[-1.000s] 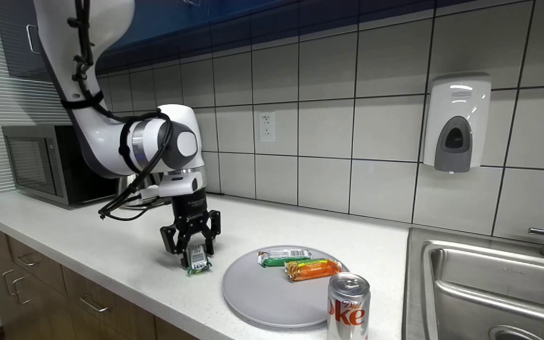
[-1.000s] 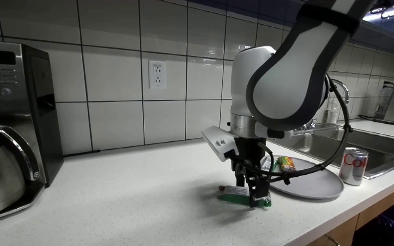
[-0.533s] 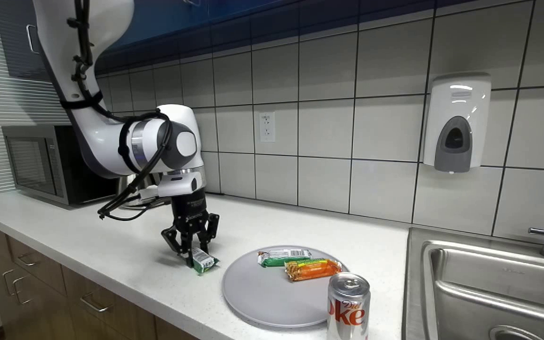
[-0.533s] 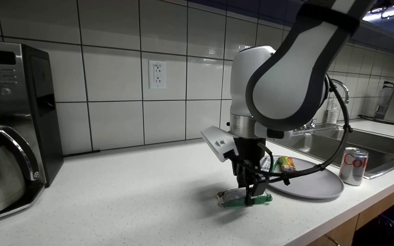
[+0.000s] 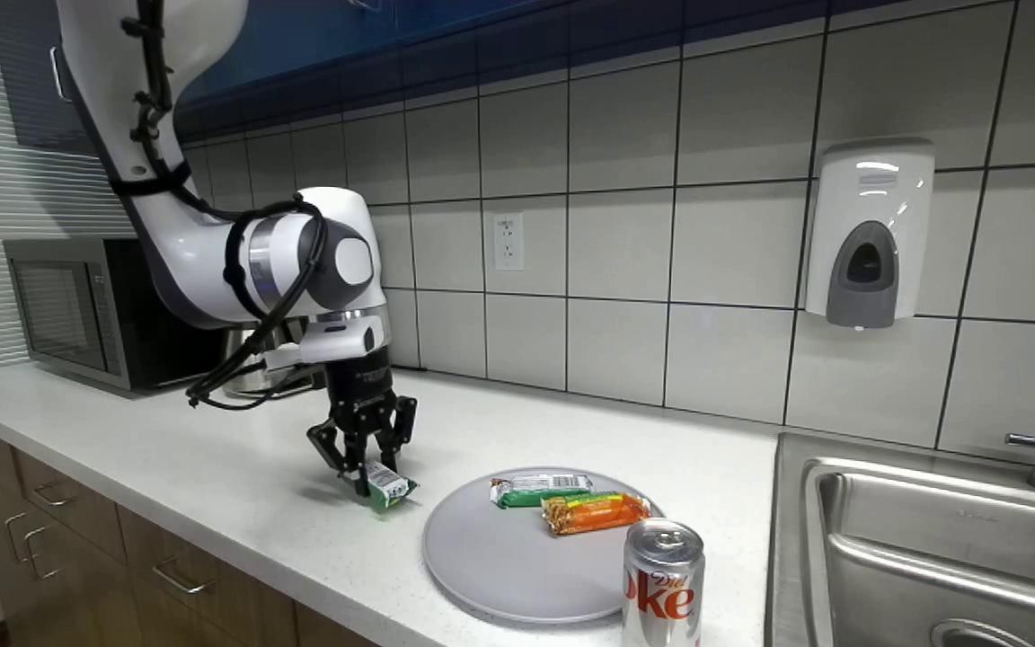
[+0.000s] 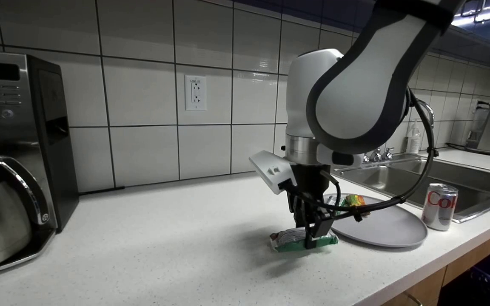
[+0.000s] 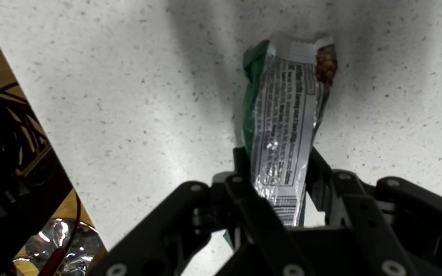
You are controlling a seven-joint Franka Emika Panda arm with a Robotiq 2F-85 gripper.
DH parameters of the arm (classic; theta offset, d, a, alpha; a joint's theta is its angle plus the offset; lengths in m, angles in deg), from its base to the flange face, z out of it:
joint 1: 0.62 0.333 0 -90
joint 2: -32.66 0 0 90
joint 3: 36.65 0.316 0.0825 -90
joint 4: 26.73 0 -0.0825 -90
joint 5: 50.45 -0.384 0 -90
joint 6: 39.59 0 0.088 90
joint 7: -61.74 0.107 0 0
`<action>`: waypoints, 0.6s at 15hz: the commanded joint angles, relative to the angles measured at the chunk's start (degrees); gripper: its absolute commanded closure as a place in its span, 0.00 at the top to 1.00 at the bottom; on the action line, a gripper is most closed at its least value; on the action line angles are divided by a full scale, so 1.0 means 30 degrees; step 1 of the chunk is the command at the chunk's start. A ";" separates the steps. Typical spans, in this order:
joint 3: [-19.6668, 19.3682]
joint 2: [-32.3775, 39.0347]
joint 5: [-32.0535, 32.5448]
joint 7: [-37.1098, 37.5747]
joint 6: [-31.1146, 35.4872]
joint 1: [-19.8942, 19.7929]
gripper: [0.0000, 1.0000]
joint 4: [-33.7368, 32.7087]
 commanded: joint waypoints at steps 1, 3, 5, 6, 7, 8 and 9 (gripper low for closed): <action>0.0082 -0.1615 0.0825 0.0021 -0.1098 -0.0236 0.14 0.0617; 0.0124 -0.1982 0.1066 0.0063 -0.1431 -0.0456 0.14 0.0723; 0.0152 -0.2312 0.1205 0.0082 -0.1651 -0.0742 0.14 0.0883; 0.0138 -0.2433 0.1294 0.0131 -0.1761 -0.0880 0.14 0.0960; 0.0125 -0.2551 0.1387 0.0169 -0.1901 -0.1036 0.14 0.1043; 0.0121 -0.2669 0.1473 0.0188 -0.2004 -0.1204 0.14 0.1128; 0.0091 -0.2772 0.1615 0.0228 -0.2100 -0.1366 0.14 0.1213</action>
